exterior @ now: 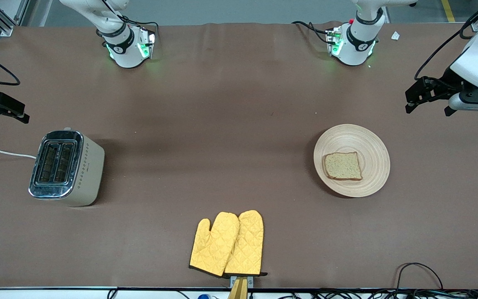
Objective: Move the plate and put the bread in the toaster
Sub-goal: 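Move the left gripper toward the rim of the wooden plate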
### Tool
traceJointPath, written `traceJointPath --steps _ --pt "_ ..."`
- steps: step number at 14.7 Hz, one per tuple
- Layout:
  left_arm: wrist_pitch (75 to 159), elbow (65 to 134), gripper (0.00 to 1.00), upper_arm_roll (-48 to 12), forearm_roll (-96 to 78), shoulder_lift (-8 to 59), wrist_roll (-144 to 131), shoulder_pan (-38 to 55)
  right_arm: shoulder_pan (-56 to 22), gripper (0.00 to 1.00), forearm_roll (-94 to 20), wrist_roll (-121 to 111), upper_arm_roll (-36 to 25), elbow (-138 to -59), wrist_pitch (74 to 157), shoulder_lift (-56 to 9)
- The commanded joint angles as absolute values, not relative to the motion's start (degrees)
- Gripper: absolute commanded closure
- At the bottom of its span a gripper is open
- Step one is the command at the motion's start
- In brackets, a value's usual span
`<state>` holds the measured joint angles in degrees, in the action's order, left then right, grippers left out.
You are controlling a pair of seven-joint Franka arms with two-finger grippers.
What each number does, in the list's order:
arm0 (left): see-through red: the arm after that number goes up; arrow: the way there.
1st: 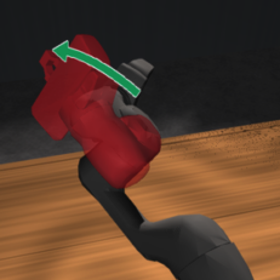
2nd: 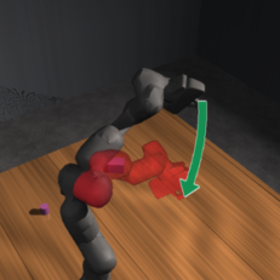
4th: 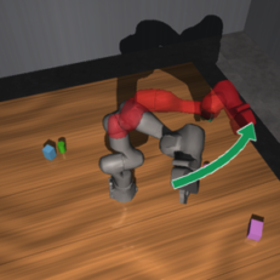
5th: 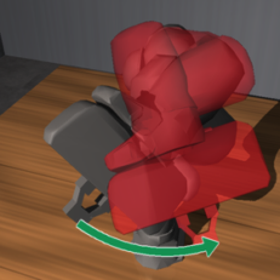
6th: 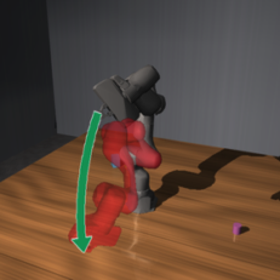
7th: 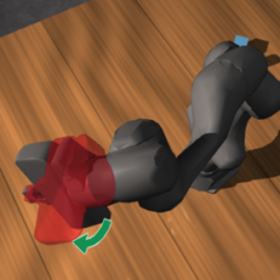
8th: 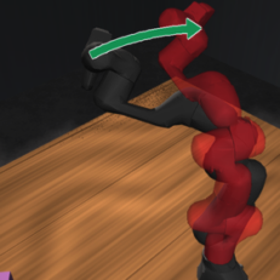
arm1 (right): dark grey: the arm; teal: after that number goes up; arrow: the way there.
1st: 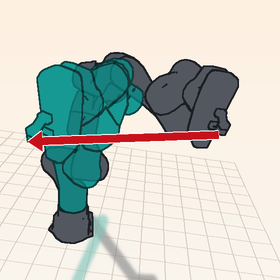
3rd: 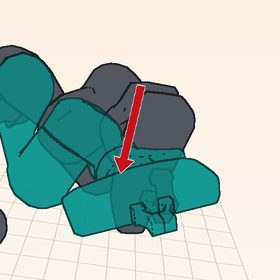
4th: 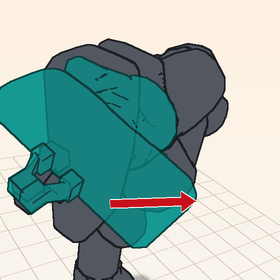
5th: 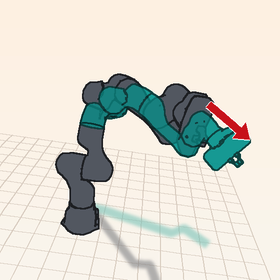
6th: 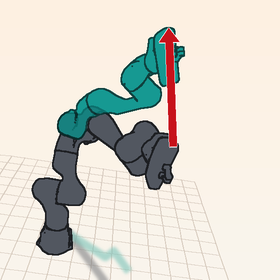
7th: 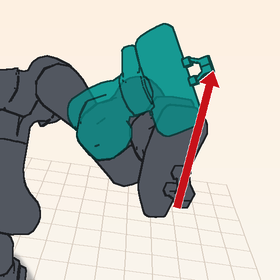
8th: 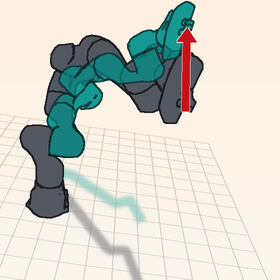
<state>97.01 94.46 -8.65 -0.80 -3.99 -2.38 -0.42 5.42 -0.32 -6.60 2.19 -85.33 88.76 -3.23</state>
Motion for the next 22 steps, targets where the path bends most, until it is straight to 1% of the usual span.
traceJointPath --steps 1,7,9,11,12,15,17,20,22 --pt "95.45 92.63 0.0 -8.96 0.17 -3.16 -1.76 -0.53 5.45 0.0 -0.26 -6.86 2.29 -86.22 87.29 -2.11" --pt "94.92 92.81 0.0 -8.7 -0.7 -2.64 -1.5 -1.32 3.26 0.0 -0.18 -6.86 2.29 -86.4 85.43 -2.02" --pt "94.4 92.81 0.0 -8.7 -0.09 -1.5 -0.8 -1.67 3.25 0.0 -0.18 -6.77 2.29 -86.4 85.43 -2.02" --pt "93.78 92.55 0.0 -8.7 -2.27 0.69 1.83 -4.99 3.25 0.0 -0.18 -6.85 2.29 -86.4 85.25 -2.02" --pt "93.69 92.55 0.0 -8.7 -6.11 2.27 4.46 -7.71 3.25 0.0 -0.18 -6.86 2.29 -86.4 85.25 -2.02" --pt "93.69 92.64 0.0 -8.7 -15.26 9.9 12.73 -15.89 2.9 0.0 -0.18 -6.77 2.37 -86.4 84.9 -2.02" --pt "93.69 92.29 0.0 -8.7 -21.33 16.75 16.67 -20.28 2.64 0.0 -0.18 -6.77 2.37 -86.4 84.99 -2.02" --pt "94.31 91.59 0.0 -8.79 -27.67 27.39 25.37 -24.07 2.37 0.0 -0.18 -6.77 2.37 -86.4 84.9 -2.02" --pt "94.31 88.26 0.0 -8.7 -31.01 35.91 31.52 -24.87 2.46 0.0 -0.18 -6.77 2.37 -86.4 84.9 -2.02"
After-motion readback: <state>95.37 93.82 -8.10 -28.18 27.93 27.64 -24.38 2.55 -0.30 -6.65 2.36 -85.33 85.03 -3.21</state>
